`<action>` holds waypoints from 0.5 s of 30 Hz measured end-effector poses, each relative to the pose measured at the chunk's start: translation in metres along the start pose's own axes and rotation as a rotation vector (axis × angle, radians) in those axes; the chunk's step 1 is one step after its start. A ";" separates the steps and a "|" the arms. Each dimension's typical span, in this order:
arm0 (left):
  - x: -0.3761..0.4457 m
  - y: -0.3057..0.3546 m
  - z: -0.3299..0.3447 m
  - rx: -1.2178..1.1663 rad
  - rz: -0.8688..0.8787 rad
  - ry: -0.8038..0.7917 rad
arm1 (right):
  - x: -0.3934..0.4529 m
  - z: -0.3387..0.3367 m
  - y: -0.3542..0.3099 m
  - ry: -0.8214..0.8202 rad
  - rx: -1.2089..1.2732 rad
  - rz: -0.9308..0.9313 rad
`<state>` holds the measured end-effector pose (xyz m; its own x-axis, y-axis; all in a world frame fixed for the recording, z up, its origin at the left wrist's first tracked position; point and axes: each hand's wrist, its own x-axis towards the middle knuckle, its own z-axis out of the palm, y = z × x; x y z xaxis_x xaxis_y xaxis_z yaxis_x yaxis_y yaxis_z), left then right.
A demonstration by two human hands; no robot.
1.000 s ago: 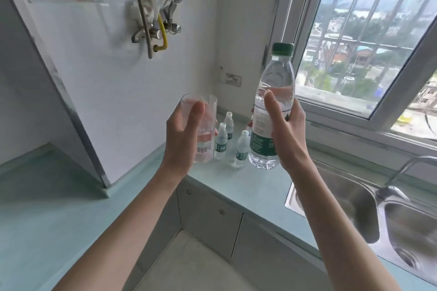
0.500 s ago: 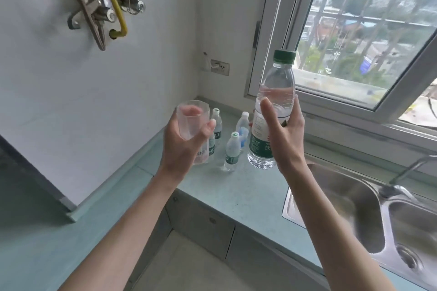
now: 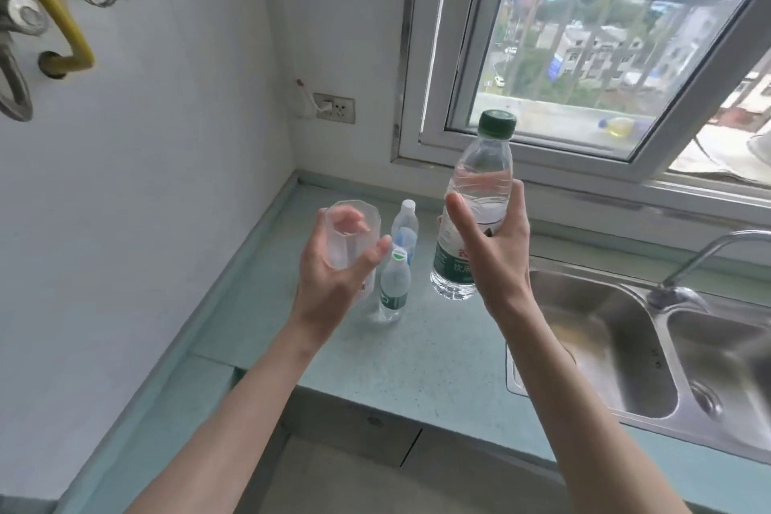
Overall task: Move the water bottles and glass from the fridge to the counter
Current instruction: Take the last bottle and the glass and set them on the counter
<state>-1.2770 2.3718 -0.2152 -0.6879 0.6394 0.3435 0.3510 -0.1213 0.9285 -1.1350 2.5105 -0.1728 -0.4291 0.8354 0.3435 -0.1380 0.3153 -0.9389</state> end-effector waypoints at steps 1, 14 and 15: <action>0.006 -0.005 0.004 -0.016 -0.003 -0.015 | 0.003 -0.003 0.005 0.023 -0.022 0.005; 0.058 -0.033 0.099 0.020 -0.126 -0.245 | 0.042 -0.074 0.065 0.177 -0.254 0.100; 0.062 -0.038 0.107 0.044 -0.128 -0.243 | 0.046 -0.081 0.071 0.166 -0.258 0.115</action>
<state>-1.2651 2.4977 -0.2443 -0.5579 0.8112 0.1750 0.3018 0.0019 0.9534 -1.0921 2.6077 -0.2224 -0.2749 0.9274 0.2536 0.1430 0.3002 -0.9431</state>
